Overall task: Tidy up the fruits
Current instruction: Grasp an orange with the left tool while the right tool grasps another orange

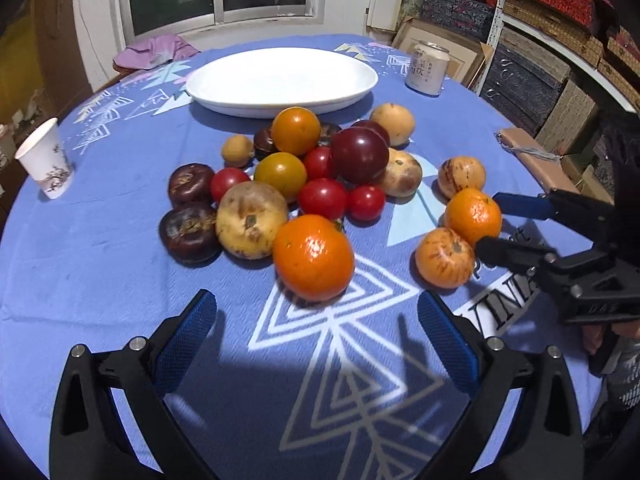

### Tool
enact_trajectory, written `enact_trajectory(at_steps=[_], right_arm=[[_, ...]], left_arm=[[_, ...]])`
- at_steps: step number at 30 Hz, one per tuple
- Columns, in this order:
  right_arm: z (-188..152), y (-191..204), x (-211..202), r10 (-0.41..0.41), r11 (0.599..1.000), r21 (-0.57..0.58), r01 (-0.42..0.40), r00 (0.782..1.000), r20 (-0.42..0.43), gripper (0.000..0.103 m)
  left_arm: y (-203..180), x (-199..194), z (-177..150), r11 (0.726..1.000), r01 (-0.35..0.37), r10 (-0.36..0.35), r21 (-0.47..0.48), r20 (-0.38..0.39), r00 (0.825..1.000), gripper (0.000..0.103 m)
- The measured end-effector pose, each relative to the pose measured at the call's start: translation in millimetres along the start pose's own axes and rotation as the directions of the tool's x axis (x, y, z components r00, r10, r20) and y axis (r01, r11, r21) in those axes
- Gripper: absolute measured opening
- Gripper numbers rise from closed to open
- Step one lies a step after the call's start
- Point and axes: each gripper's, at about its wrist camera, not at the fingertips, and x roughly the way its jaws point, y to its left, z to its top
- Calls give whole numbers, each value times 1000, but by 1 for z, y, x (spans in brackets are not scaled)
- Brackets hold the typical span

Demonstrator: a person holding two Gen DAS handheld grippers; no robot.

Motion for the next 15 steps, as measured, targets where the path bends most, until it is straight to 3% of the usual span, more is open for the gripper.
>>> enact_trajectory(at_steps=[2, 4, 6, 10, 15], right_arm=[[1, -4, 2, 16, 1000, 19, -16, 1000, -1, 73], [2, -6, 3, 28, 999, 30, -28, 1000, -3, 73], [3, -10, 4, 48, 997, 53, -48, 999, -1, 73], [3, -18, 6, 93, 990, 105, -92, 996, -3, 66], [2, -22, 10, 147, 978, 148, -144, 989, -8, 66]], left_arm=[[1, 7, 6, 1000, 2, -2, 1, 2, 1000, 99], [3, 13, 9, 1000, 23, -23, -6, -4, 1000, 92], [7, 22, 10, 997, 75, -76, -27, -37, 996, 59], [13, 31, 15, 994, 105, -105, -43, -14, 994, 54], [22, 33, 21, 984, 152, -153, -89, -7, 988, 47]])
